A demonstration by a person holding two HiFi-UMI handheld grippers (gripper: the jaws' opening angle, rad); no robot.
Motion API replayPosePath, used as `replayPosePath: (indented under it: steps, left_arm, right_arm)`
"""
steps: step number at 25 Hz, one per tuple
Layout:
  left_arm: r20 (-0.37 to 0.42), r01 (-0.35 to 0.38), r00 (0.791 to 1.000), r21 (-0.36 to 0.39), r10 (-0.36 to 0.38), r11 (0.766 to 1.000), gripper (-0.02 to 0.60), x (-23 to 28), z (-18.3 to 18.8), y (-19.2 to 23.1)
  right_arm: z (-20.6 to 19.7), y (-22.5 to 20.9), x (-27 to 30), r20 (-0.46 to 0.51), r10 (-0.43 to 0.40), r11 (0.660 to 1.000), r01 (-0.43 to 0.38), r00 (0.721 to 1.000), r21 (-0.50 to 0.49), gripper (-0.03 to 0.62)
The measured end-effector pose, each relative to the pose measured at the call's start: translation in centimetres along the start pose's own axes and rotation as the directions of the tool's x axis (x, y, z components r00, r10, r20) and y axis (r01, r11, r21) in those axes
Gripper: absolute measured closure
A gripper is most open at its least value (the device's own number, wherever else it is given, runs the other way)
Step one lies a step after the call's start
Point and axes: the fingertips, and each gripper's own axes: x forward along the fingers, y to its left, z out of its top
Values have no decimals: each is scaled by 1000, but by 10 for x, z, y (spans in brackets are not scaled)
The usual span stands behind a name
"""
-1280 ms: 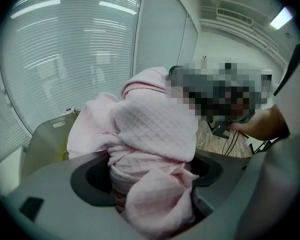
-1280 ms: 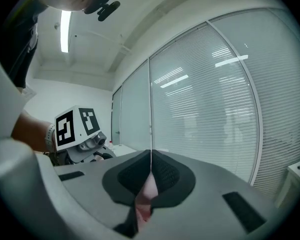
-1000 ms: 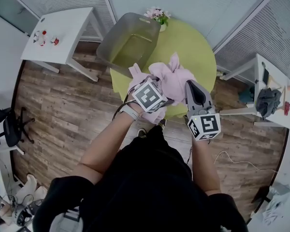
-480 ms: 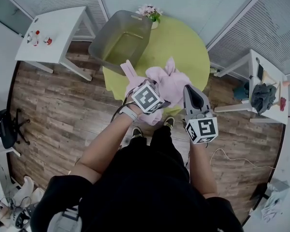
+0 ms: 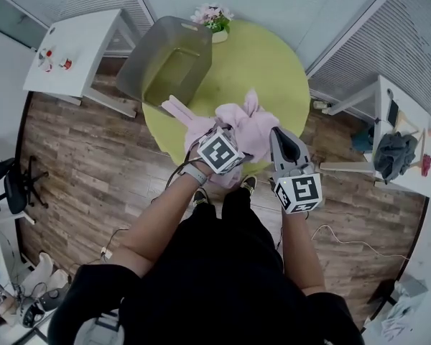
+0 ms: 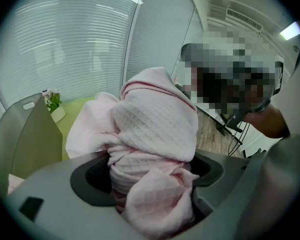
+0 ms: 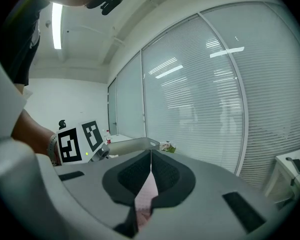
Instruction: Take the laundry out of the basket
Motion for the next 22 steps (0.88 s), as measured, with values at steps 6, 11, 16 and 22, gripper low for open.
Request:
replayPosePath:
  steps: [6, 11, 16, 22]
  left_arm:
    - [5, 16, 1000, -48, -15, 999, 150, 46, 16, 5]
    - [-64, -25, 998, -103, 19, 994, 150, 72, 0, 27]
    - [-94, -56, 995, -172, 40, 984, 150, 96, -15, 52]
    - [-105, -99, 992, -241, 75, 965, 150, 120, -31, 81]
  right_arm:
    - [-24, -34, 10, -50, 18, 1000, -17, 999, 15, 569]
    - [-45, -52, 23, -92, 49, 998, -46, 995, 32, 569]
    - [-62, -66, 42, -127, 91, 995, -86, 988, 45, 569]
    - [-83, -74, 66, -168, 140, 989, -131, 976, 61, 569]
